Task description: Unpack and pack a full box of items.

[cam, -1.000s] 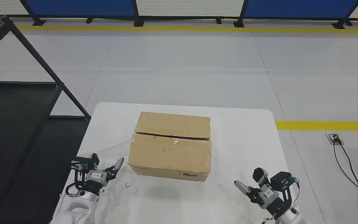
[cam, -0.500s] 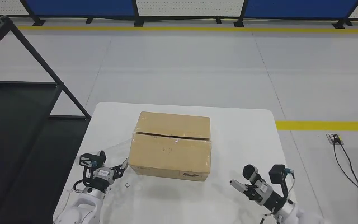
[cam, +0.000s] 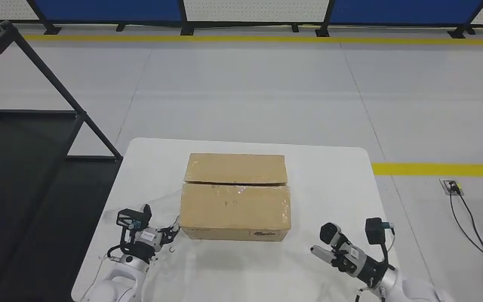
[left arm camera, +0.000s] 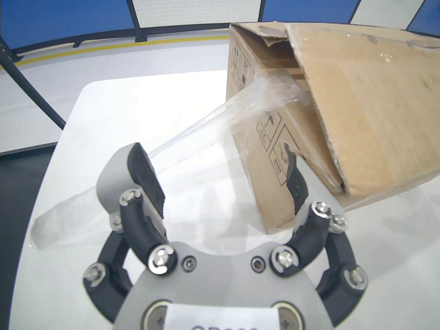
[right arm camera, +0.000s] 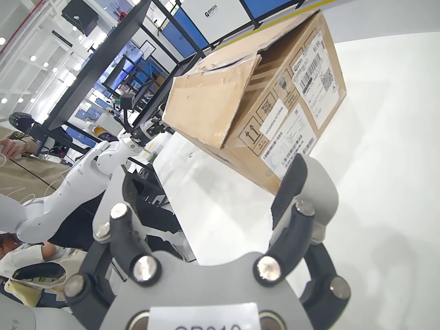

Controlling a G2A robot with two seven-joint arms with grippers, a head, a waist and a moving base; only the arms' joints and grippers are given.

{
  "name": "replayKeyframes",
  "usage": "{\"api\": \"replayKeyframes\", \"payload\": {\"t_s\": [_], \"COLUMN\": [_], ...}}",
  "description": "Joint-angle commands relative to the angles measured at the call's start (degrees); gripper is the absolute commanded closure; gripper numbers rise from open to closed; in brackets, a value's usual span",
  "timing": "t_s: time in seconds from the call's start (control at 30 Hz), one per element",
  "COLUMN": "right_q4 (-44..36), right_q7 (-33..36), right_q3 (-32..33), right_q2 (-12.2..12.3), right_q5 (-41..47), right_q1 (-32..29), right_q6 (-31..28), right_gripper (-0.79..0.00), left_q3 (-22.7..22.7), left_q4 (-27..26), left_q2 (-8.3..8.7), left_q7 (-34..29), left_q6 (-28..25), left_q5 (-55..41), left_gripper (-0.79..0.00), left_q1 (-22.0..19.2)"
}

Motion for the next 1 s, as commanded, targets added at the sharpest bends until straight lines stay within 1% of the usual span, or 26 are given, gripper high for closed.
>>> {"api": "replayKeyframes", "payload": {"t_s": [0.0, 0.07, 0.13, 0.2, 0.4, 0.57, 0.67, 0.8, 0.97], "right_q4": [-0.02, -0.06, -0.20, -0.35, 0.53, 5.75, 8.55, 11.67, 15.62], "right_q7": [-0.06, -0.24, -0.90, -0.47, 1.12, 4.35, 4.37, 3.07, 5.38], "right_q3": [-0.01, -0.06, -0.91, -1.57, -4.37, -8.44, -10.78, -13.42, -15.94], "right_q2": [-0.01, -0.02, -0.12, -0.15, -0.24, -0.54, -0.86, -1.34, -1.70], "right_q5": [-0.04, 0.03, 1.93, 2.77, 4.08, 7.18, 6.76, 6.64, 8.69], "right_q1": [-0.02, -0.03, 0.31, 1.81, 7.53, 15.46, 19.51, 23.22, 27.21], "right_q6": [-0.01, 0.19, 1.74, 4.06, 6.59, 7.78, 9.10, 10.04, 9.95], "right_gripper": [-0.785, -0.785, -0.785, -0.785, -0.785, -0.785, -0.785, -0.785, -0.785], "left_q3": [-0.05, -0.69, -1.52, -2.87, -6.83, -9.47, -10.15, -10.58, -10.70], "left_q4": [-0.14, -0.38, -0.67, -1.06, -2.90, -4.08, -4.43, -4.94, -5.39], "left_q2": [-0.03, -0.12, -0.15, -0.17, -0.14, -0.12, -0.16, -0.26, -0.39], "left_q7": [0.26, 1.09, 1.80, 2.71, 5.48, 7.36, 8.15, 8.90, 9.38], "left_q6": [0.48, 1.39, 1.50, 2.04, 1.21, 0.65, 0.79, 0.80, 0.79], "left_q5": [0.28, -1.10, -2.57, -4.42, -9.27, -10.97, -10.99, -11.05, -10.86], "left_gripper": [-0.785, -0.785, -0.785, -0.785, -0.785, -0.785, -0.785, -0.785, -0.785], "left_q1": [0.22, 0.66, 1.19, 1.82, 4.73, 7.41, 8.61, 9.95, 10.79]}}
